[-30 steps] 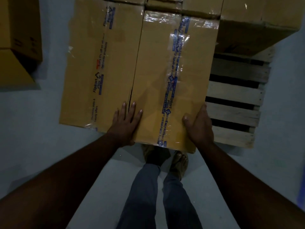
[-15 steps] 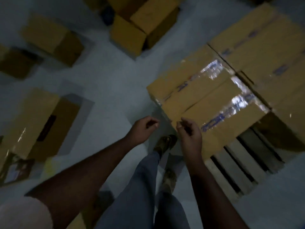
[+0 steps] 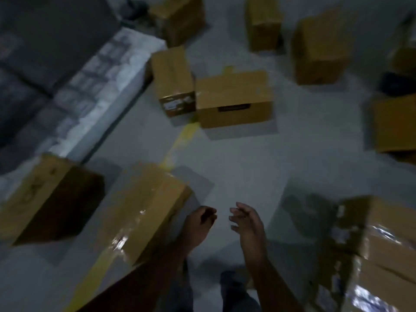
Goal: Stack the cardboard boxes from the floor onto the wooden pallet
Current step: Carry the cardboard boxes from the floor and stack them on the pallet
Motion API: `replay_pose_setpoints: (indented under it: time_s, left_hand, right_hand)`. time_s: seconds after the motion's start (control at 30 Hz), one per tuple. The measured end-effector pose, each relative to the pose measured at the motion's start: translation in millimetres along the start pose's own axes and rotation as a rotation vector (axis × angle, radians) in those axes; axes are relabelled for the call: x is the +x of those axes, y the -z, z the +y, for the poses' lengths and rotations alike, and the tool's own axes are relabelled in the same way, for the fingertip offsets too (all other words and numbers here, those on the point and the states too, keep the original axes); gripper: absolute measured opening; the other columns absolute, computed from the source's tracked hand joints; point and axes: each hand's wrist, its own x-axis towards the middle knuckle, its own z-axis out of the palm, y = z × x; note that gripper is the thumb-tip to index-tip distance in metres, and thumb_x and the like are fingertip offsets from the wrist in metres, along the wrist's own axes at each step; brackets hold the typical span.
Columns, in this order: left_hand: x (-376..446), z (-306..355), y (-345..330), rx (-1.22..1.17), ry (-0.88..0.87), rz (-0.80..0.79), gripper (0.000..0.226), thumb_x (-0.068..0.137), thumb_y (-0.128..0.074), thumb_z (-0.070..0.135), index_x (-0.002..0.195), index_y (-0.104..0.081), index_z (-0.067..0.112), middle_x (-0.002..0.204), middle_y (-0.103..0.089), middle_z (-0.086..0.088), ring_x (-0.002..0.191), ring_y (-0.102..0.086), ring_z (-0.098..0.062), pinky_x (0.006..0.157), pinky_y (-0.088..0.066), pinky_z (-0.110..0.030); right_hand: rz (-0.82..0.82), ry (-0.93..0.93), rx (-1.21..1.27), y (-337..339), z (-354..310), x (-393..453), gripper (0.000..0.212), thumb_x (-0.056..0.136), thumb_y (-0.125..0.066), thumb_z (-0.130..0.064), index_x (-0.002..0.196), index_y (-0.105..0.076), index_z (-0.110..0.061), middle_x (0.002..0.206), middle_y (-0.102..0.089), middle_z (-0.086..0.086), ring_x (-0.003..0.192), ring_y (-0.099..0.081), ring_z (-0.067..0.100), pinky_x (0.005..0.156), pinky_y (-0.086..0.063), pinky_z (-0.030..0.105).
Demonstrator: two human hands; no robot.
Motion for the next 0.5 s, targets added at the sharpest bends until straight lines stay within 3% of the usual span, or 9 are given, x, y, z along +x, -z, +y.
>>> replay_pose_setpoints:
  time_s: [0.07,0.23,0.43,0.5]
  left_hand:
    - [-16.2,-36.2,48.3,0.005,0.1,0.104,0.012,0.099,-0.062,0.029,0.106,-0.067,0.038,0.109,-0.073,0.005,0.105,-0.069,-0.019,0.097,-0.055,-0.04]
    - [-47.9,-123.4,161.0,-0.037,0.181,0.256,0.033,0.093,-0.061,0.034,0.118,-0.068,0.014,0.114,-0.071,-0.007,0.105,-0.068,-0.026,0.094,-0.054,-0.041]
    - [8.6,-251.9,247.3,0.061,0.276,0.285,0.03,0.09,-0.072,0.023,0.116,-0.069,0.008,0.108,-0.073,-0.009,0.094,-0.07,-0.02,0.081,-0.047,-0.024]
    - [50.2,-304.0,266.3,0.161,0.283,0.273,0.036,0.092,-0.074,0.024,0.123,-0.064,0.01,0.117,-0.072,-0.01,0.096,-0.069,-0.02,0.081,-0.048,-0.025]
  right_hand:
    - [-0.123,-0.01,-0.092,-54.7,5.2,1.5,0.035,0.087,-0.065,-0.032,0.12,-0.068,-0.02,0.116,-0.074,0.003,0.105,-0.071,0.024,0.09,-0.057,0.043]
    - [-0.314,-0.162,-0.298,-184.2,51.5,2.9,0.014,0.101,-0.064,-0.018,0.113,-0.065,-0.025,0.119,-0.068,0.009,0.106,-0.068,0.026,0.087,-0.056,0.041]
    - [-0.269,-0.424,-0.33,-291.3,175.6,49.3,0.009,0.101,-0.064,-0.016,0.101,-0.07,-0.022,0.104,-0.069,0.015,0.08,-0.063,0.022,0.078,-0.056,0.043]
    - [-0.222,-0.448,-0.339,-317.3,231.9,86.0,0.015,0.102,-0.065,-0.019,0.113,-0.072,-0.015,0.093,-0.067,0.008,0.08,-0.064,0.021,0.084,-0.058,0.049]
